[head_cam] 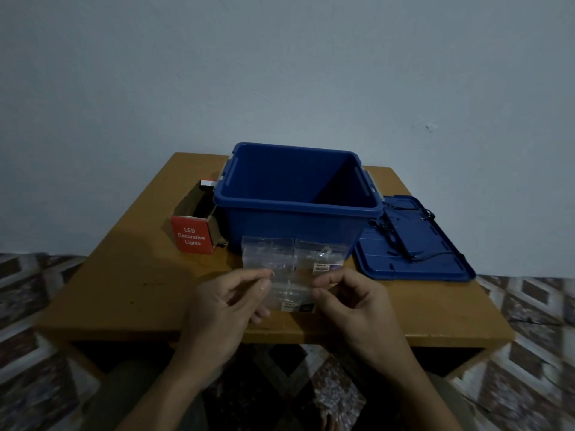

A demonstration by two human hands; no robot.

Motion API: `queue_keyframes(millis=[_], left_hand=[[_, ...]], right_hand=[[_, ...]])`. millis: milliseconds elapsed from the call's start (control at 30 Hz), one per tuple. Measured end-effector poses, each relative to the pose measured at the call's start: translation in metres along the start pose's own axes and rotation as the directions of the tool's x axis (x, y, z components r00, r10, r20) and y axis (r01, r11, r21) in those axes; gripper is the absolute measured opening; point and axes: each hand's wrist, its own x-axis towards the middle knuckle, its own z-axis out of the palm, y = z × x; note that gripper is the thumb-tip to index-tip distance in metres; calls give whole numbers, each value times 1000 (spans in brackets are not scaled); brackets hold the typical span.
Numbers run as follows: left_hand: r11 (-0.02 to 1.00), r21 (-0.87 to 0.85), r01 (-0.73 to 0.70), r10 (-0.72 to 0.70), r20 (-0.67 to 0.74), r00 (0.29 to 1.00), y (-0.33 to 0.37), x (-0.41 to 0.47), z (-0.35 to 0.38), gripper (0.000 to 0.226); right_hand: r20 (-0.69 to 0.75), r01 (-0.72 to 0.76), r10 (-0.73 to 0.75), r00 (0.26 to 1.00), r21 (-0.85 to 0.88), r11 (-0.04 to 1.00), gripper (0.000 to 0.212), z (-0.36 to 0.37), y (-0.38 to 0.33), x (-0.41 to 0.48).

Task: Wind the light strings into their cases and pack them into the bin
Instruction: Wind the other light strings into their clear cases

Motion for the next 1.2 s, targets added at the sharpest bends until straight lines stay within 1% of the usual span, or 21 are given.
queue_keyframes(millis=[100, 200, 267, 333, 400, 467, 567, 600, 667, 767, 833, 967, 1033, 1100, 1200], left_hand=[[999, -25, 28, -28, -13, 1000, 2, 2, 3, 16], [993, -64, 104, -106, -38, 994, 4, 2, 6, 13], [989, -76, 130, -133, -37, 990, 5, 3, 7, 7], [988, -60, 145, -148, -43, 988, 6, 4, 9, 5], [985, -53, 167, -170, -61, 983, 8, 5, 10, 6], [981, -65, 184, -187, -43, 981, 9, 4, 9, 5], [978, -63, 200, -199, 13, 980, 11, 2, 8, 25], [976, -52, 211, -211, 23, 977, 12, 2, 7, 27], [968, -48, 246, -244, 36, 969, 14, 4, 6, 22], [936, -128, 328, -323, 63, 944, 17, 10, 6, 17], [920, -152, 361, -355, 67, 933, 19, 13, 7, 17], [926, -109, 361, -355, 72, 932, 17, 17, 6, 14], [922, -133, 365, -357, 79, 931, 17, 17, 4, 12], [912, -167, 375, -365, 89, 927, 19, 14, 4, 13], [920, -138, 366, -365, 32, 930, 20, 8, 7, 20]], right_hand=[[4, -24, 24, 1000, -12, 1000, 5, 2, -2, 2], [23, -156, 155, 988, 31, 987, 9, 2, -4, 8], [26, -248, 247, 969, 81, 965, 12, 6, -5, 13], [10, -296, 297, 955, 116, 948, 11, 12, -6, 16], [-1, -282, 283, 959, 86, 956, 10, 16, -8, 17], [-1, -238, 238, 971, 53, 970, 6, 16, -9, 15], [28, -225, 223, 974, 88, 970, 10, 11, -10, 11], [37, -230, 227, 973, 91, 969, 12, 10, -9, 10], [48, -250, 246, 968, 99, 963, 17, 10, -8, 10], [76, -302, 294, 953, 115, 947, 13, 11, -9, 14], [96, -325, 315, 944, 109, 940, 12, 9, -10, 16], [114, -276, 273, 955, 7, 961, 13, 3, -13, 14], [95, -257, 254, 963, 16, 966, 10, 4, -15, 13], [35, -254, 253, 967, 49, 966, 5, 6, -15, 11], [-11, -257, 259, 966, 85, 963, 5, 8, -15, 7]])
